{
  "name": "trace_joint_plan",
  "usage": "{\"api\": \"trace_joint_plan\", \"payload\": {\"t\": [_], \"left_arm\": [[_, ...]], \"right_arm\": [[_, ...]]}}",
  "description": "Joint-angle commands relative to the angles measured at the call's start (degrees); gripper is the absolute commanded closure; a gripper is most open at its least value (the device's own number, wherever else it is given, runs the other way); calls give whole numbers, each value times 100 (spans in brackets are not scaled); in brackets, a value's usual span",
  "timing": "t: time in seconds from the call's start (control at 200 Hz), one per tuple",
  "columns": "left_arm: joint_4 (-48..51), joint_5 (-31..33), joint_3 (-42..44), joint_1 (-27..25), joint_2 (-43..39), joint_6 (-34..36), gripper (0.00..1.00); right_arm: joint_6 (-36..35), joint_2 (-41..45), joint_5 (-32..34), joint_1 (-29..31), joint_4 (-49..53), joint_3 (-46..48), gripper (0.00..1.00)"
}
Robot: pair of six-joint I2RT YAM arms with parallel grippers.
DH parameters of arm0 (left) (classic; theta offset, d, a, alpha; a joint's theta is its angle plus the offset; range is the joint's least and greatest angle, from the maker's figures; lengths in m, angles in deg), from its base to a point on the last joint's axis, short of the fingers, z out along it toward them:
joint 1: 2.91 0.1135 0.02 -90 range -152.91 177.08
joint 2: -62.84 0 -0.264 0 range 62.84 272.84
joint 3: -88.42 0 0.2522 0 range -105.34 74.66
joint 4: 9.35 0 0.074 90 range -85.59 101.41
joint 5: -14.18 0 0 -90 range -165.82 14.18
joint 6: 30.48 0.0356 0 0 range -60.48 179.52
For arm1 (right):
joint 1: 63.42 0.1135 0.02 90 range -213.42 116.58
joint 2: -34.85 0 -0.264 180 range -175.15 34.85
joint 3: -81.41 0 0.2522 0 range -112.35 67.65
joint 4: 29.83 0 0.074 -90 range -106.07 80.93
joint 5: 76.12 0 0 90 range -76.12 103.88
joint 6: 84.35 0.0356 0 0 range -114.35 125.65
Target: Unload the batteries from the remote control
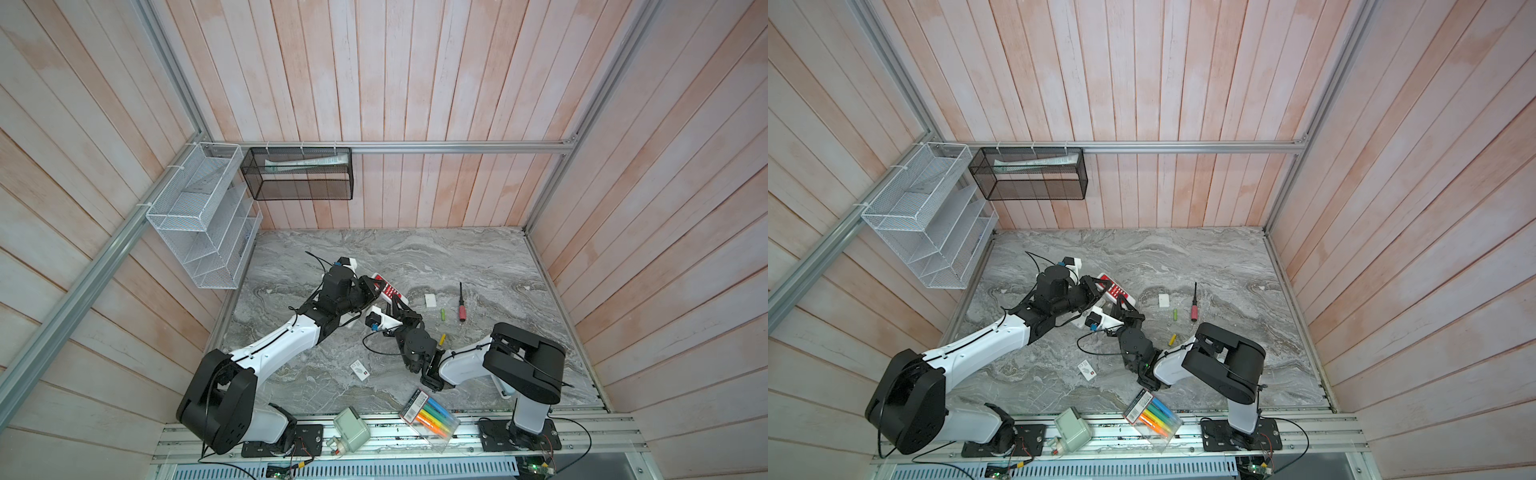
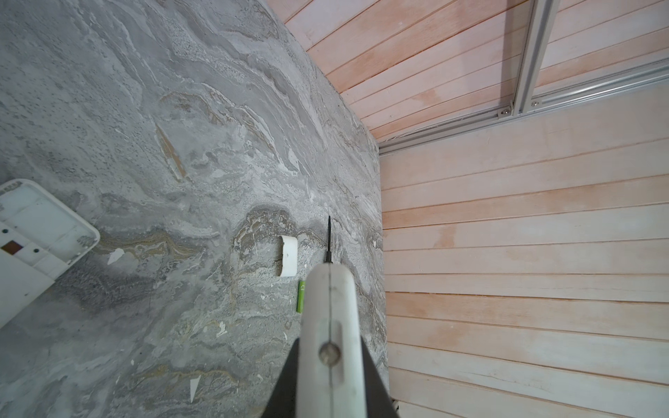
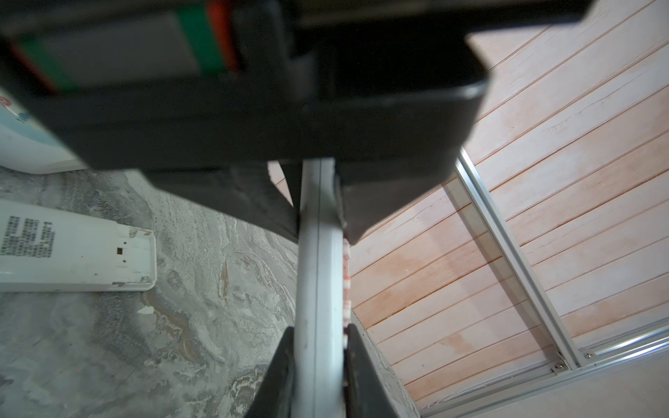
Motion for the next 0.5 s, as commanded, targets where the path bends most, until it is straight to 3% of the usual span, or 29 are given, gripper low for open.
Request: {"api": "trace_joint_plan", "payload": {"t": [0.0,0.19,0.285,0.425,0.495], "left_arm": [[-205,-133,110,29,-145,159,98],[-231,-155,127,55,-146,141,96],[-262,-179,139,64,-154,140,90],[-305,-179,163,82,-178,158,72],[-352,-188,199,100,-196,149,57]], "right_arm": [[-53,-61,42,22,-376,-132,90],[-122,-100,29,15,-390,-158,98],[-131,-101,22,15,-390,-162,99],[-121,-74,3,20,-382,-145,100],[-97,-50,1,17,-381,-140,100]]}}
